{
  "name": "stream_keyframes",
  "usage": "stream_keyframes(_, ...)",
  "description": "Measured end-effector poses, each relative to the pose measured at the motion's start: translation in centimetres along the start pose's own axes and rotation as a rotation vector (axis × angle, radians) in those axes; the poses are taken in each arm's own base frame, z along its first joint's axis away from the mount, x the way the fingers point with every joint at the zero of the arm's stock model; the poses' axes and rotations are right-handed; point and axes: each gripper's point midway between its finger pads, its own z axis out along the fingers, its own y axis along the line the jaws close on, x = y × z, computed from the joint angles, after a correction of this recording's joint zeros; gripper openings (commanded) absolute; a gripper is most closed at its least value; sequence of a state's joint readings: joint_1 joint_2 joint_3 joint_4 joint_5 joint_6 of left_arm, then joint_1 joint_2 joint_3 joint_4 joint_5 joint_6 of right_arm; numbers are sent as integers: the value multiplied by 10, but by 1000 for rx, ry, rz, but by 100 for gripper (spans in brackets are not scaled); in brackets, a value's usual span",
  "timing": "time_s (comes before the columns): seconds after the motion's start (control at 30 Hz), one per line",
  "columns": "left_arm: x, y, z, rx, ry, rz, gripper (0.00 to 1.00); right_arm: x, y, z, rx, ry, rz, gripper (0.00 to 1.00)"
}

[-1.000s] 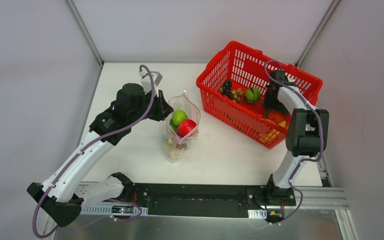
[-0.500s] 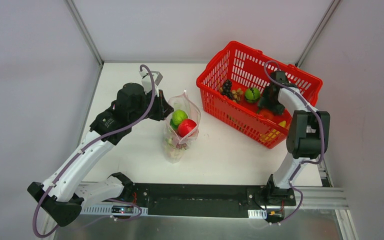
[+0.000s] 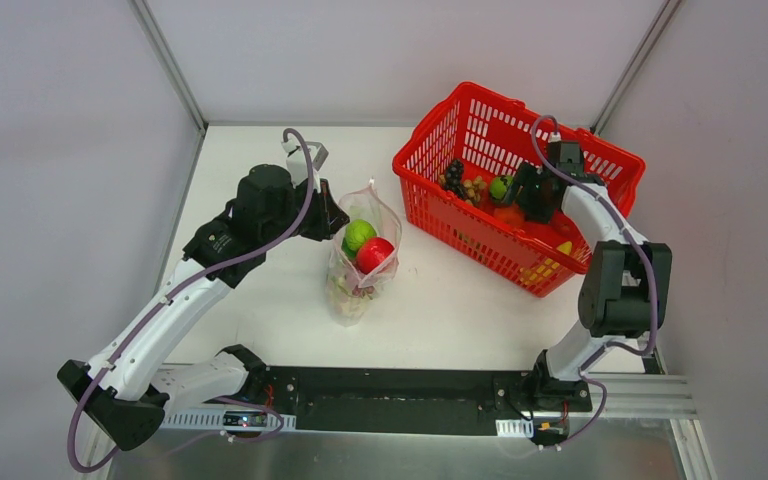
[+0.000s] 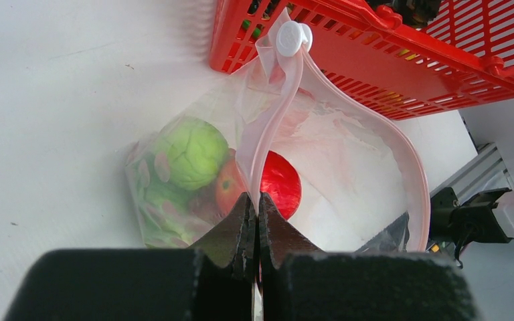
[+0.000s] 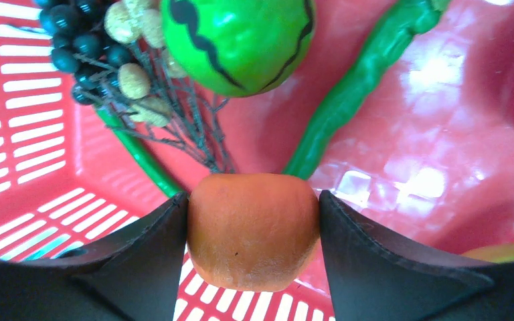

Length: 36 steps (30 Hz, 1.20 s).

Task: Place the food in the zip-top bag and seal the zipper
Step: Pick up the fake fruit from the bin.

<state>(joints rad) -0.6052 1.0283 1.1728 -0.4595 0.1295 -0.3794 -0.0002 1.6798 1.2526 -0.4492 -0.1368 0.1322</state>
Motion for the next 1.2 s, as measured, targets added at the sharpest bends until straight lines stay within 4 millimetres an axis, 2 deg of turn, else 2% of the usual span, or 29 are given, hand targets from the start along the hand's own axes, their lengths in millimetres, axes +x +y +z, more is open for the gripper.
stream_keyframes(0.17,0,0,0,0,0,0,0,0,18,-16,-100,-31,8,58)
stream_keyframes(0.53,-2,-1,0,2,-6,-1,0,-33,63,-97,-320,-276,9,58)
stream_keyframes(0.77,-2,-1,0,3,-6,-1,0,-38,86,-135,-454,-363,31,57)
stream_keyframes(1.03,-2,-1,0,3,-6,-1,0,-34,127,-182,-705,-364,21,57)
stream_keyframes(1.2,-2,-1,0,3,-6,-1,0,-10,163,-207,-858,-312,-69,57)
